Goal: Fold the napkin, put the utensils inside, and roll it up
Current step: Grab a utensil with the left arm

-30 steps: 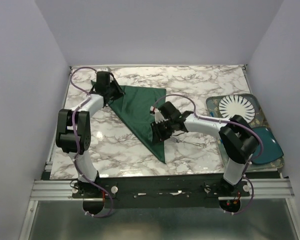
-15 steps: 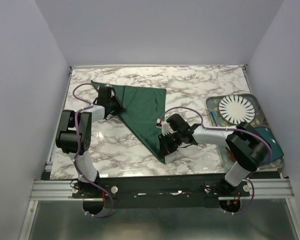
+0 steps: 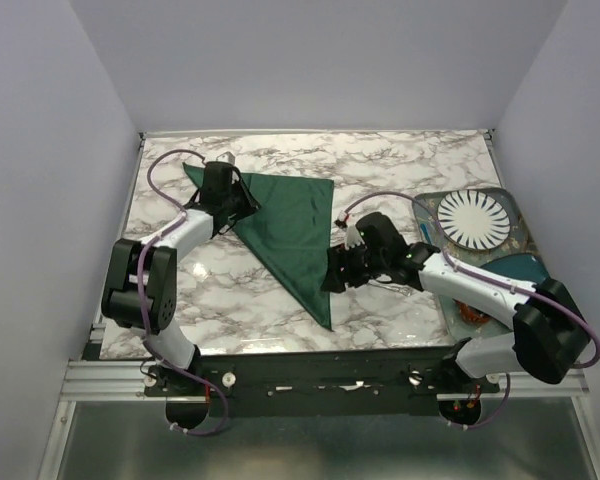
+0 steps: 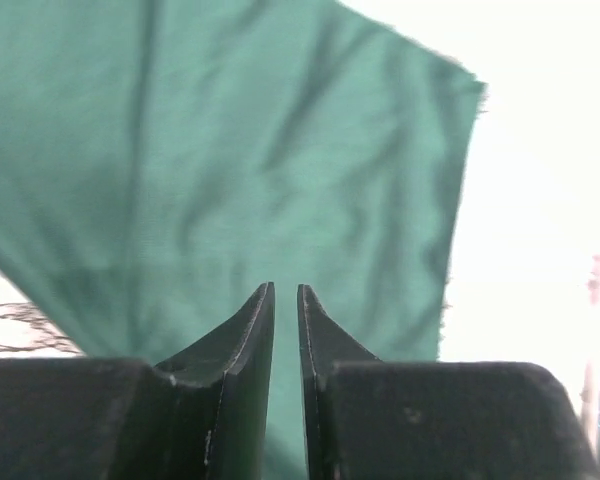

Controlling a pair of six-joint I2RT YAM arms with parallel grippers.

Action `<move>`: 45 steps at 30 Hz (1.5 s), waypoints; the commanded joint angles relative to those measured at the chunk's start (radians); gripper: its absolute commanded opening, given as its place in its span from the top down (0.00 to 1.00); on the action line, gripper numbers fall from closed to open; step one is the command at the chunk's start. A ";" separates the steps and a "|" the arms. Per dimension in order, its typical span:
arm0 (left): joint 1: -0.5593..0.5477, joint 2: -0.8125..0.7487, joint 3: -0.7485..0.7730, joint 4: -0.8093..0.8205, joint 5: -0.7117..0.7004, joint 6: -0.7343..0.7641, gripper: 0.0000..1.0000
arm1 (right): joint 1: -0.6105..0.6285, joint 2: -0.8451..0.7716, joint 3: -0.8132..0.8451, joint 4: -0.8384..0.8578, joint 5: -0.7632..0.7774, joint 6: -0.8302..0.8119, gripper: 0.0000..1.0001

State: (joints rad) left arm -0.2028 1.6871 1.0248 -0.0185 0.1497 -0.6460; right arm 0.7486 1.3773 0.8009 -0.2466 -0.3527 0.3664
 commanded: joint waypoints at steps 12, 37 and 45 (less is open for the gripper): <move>-0.330 -0.178 -0.011 -0.054 0.053 0.085 0.61 | -0.380 -0.079 -0.115 -0.167 0.220 0.233 0.27; -0.667 0.068 0.049 -0.072 -0.027 0.080 0.52 | -0.402 -0.305 -0.104 -0.250 0.383 0.071 0.24; -0.667 -0.009 0.023 -0.080 -0.128 0.094 0.50 | -0.402 -0.293 -0.103 -0.244 0.360 0.066 0.24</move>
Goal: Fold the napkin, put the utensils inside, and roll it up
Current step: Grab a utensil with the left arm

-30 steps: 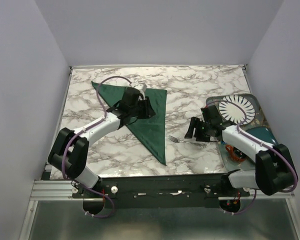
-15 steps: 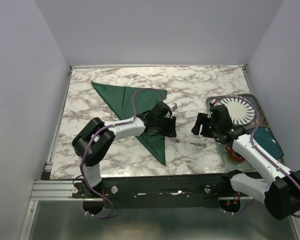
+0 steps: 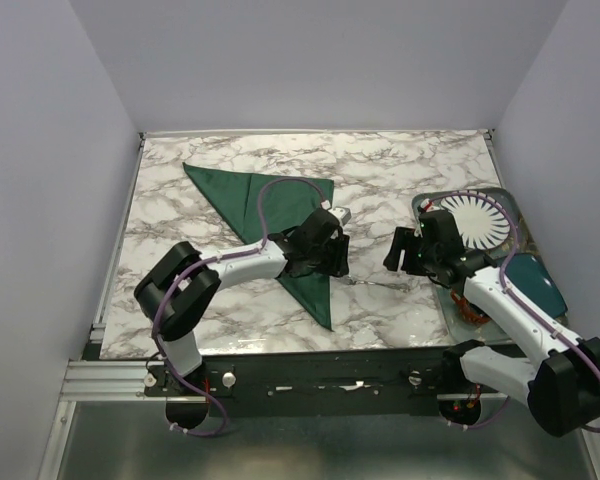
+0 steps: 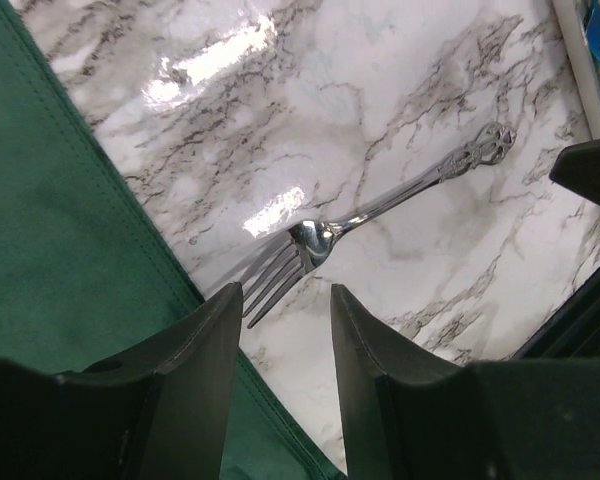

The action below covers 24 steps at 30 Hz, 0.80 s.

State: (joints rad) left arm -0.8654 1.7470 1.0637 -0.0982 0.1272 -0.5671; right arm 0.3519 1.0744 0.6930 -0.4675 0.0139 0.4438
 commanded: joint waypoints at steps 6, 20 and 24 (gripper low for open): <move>-0.004 -0.063 -0.016 -0.021 -0.120 0.007 0.47 | -0.005 0.016 0.000 -0.022 -0.009 -0.017 0.24; -0.011 0.043 -0.013 0.031 -0.041 -0.065 0.72 | -0.005 -0.039 0.011 -0.011 -0.085 -0.094 0.24; -0.011 0.062 0.002 0.023 -0.029 -0.057 0.77 | -0.005 -0.047 0.031 -0.011 -0.095 -0.142 0.24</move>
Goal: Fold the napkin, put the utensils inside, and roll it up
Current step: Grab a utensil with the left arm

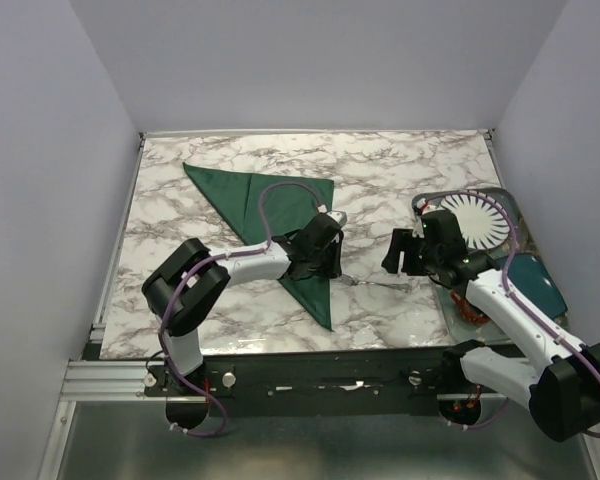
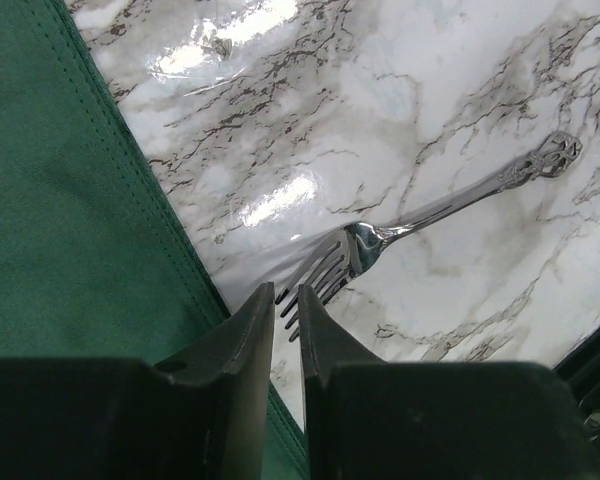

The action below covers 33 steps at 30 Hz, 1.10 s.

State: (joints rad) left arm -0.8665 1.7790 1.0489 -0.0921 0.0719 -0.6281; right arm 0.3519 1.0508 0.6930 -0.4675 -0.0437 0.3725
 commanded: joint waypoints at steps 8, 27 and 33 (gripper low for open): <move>-0.009 0.026 0.003 0.018 0.031 0.004 0.71 | -0.005 -0.020 0.066 -0.010 -0.070 -0.104 0.24; 0.197 -0.091 0.218 -0.359 0.356 0.261 1.00 | 0.076 0.170 0.158 -0.039 -0.343 -0.314 0.19; 0.254 -0.124 0.181 -0.391 0.486 0.307 1.00 | 0.148 0.232 0.200 -0.019 -0.320 -0.363 0.19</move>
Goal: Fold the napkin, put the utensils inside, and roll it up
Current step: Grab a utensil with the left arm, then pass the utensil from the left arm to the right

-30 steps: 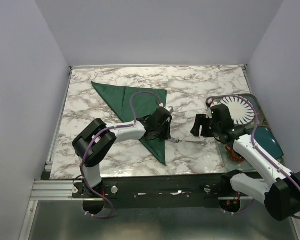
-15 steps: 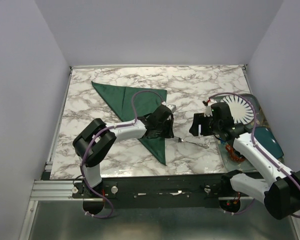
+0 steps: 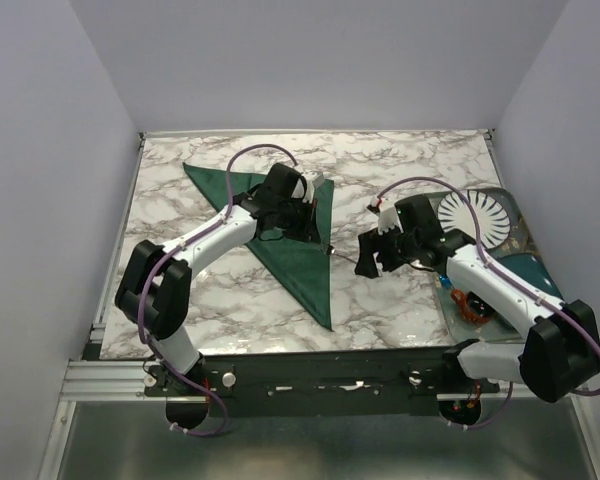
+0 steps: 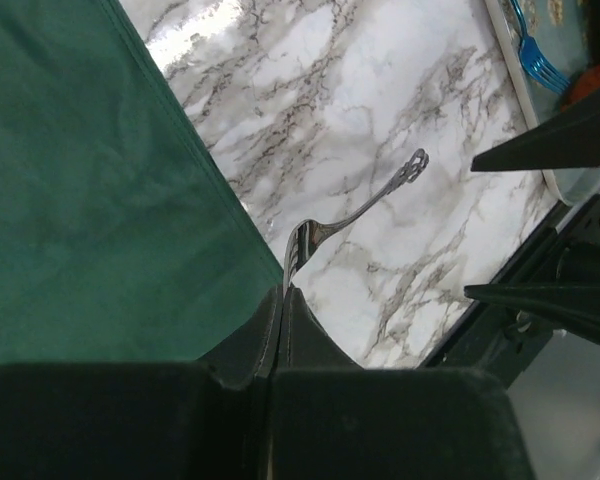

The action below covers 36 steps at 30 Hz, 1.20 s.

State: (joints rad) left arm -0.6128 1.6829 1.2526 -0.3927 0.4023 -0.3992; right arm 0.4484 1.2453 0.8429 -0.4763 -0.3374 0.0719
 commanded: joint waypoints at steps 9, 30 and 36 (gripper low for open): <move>0.001 -0.017 -0.045 -0.060 0.196 0.066 1.00 | 0.159 0.155 0.030 0.130 0.103 -0.176 0.22; 0.059 -0.063 -0.047 -0.090 0.227 0.092 1.00 | 0.196 0.240 0.077 0.082 -0.023 -0.198 0.71; 0.077 -0.063 -0.024 -0.092 0.231 0.085 1.00 | 0.194 0.283 0.139 0.054 -0.140 -0.201 0.99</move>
State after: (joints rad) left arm -0.5476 1.6550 1.2076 -0.4618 0.5900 -0.3172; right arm 0.6357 1.5021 0.9260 -0.4122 -0.3790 -0.1257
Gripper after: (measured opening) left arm 0.007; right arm 0.104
